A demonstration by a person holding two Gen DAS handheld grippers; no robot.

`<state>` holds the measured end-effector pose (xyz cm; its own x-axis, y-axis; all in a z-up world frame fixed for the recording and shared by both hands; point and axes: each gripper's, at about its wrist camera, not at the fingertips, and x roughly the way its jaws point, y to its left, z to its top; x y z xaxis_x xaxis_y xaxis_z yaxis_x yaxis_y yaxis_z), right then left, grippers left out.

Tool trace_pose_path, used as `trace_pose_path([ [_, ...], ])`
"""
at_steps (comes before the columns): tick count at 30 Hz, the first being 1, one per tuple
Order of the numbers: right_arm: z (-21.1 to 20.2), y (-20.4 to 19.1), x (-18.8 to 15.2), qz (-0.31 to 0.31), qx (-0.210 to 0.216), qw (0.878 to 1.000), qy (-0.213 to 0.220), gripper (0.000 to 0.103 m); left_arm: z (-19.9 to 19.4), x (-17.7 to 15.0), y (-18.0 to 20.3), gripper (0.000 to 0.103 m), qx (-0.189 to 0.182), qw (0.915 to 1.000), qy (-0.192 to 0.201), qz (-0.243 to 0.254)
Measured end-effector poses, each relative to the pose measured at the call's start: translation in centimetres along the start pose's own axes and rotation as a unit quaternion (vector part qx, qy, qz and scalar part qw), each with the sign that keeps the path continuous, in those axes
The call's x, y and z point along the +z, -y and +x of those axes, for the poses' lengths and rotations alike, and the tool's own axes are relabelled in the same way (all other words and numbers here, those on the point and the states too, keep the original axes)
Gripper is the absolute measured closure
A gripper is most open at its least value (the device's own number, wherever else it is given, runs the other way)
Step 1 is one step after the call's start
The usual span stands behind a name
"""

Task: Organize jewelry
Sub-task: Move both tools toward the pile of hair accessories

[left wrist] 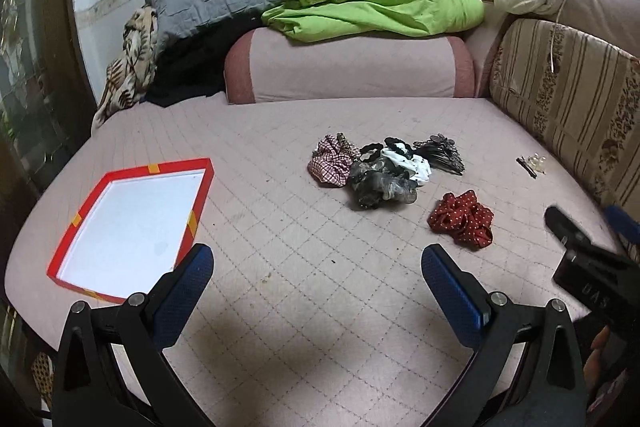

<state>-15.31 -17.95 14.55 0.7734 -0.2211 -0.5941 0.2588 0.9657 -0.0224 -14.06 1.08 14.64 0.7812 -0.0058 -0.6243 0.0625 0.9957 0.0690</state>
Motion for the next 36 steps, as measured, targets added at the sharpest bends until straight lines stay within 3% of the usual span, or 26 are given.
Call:
trace_pose_path([
  [4, -1.1, 0.9, -0.2, 0.008, -0.015, 0.999, 0.036, 0.0, -0.4, -0.1, 0.3, 0.0, 0.037, 0.999, 0.018, 0.018],
  [8, 0.1, 1.3, -0.6, 0.019, -0.004, 1.0, 0.0, 0.0, -0.2, -0.2, 0.0, 0.0, 0.059, 0.9978, 0.02, 0.023],
  [11, 1.2, 1.7, -1.4, 0.041, 0.025, 0.998, -0.031, 0.0, 0.4, -0.3, -0.6, 0.0, 0.051, 0.9985, 0.006, 0.018],
  [15, 2.5, 1.6, -1.9, 0.044, 0.04, 0.996, -0.061, 0.0, 1.6, -0.4, -0.7, 0.0, 0.008, 0.9994, -0.033, -0.003],
  [36, 5.0, 1.2, -3.8, 0.029, 0.059, 0.991, -0.114, 0.005, 3.6, -0.9, 0.2, 0.0, 0.019, 0.9973, -0.068, 0.019],
])
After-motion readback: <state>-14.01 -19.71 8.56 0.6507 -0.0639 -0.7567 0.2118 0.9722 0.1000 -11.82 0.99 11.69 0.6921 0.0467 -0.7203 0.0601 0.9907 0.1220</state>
